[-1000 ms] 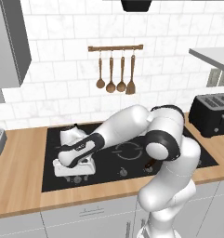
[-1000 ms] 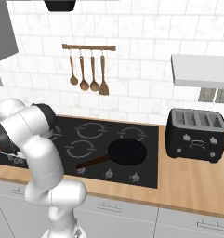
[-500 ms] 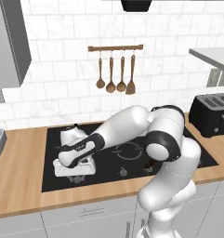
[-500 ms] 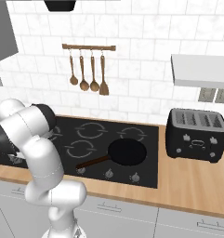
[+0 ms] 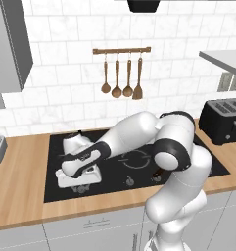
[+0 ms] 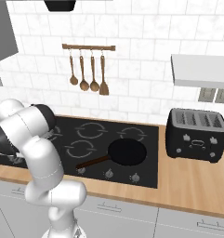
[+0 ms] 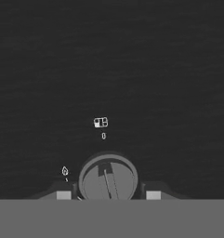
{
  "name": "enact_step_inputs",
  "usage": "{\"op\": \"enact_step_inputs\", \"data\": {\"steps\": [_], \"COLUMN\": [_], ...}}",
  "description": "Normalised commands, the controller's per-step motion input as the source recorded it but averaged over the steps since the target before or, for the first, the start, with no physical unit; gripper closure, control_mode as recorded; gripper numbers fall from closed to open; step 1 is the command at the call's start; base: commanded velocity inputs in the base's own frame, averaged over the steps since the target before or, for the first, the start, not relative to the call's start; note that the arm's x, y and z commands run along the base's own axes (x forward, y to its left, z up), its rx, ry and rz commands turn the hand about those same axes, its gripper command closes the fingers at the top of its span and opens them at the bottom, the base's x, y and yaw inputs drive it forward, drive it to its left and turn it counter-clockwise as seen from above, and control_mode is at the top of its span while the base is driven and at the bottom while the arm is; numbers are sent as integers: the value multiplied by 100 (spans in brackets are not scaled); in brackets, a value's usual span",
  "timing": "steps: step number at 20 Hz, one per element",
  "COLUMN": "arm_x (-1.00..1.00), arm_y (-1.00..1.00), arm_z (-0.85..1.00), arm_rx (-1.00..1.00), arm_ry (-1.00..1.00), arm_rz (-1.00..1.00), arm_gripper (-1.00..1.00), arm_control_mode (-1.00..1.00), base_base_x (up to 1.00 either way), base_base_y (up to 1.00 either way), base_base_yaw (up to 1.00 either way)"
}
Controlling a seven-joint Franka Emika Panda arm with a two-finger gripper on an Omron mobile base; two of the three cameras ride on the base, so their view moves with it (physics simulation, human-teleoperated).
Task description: Pick the kettle from the counter and place it on a stove burner. Then turn the burner on.
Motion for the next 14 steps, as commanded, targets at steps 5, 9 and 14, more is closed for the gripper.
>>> {"op": "enact_step_inputs", "data": {"steps": [5,9,14], "arm_x": [-22,-19,-14], "arm_y": [0,0,-1], "arm_z": [0,-1,-2], "arm_rx": [0,0,0], "arm_ry": [0,0,0], "arm_rz": [24,23,23], "arm_gripper": [100,100,100], "arm_control_mode": [-100,-100,-100], "base_base_x": [0,0,0], "base_base_y": [0,0,0], "base_base_yaw": [0,0,0]}}
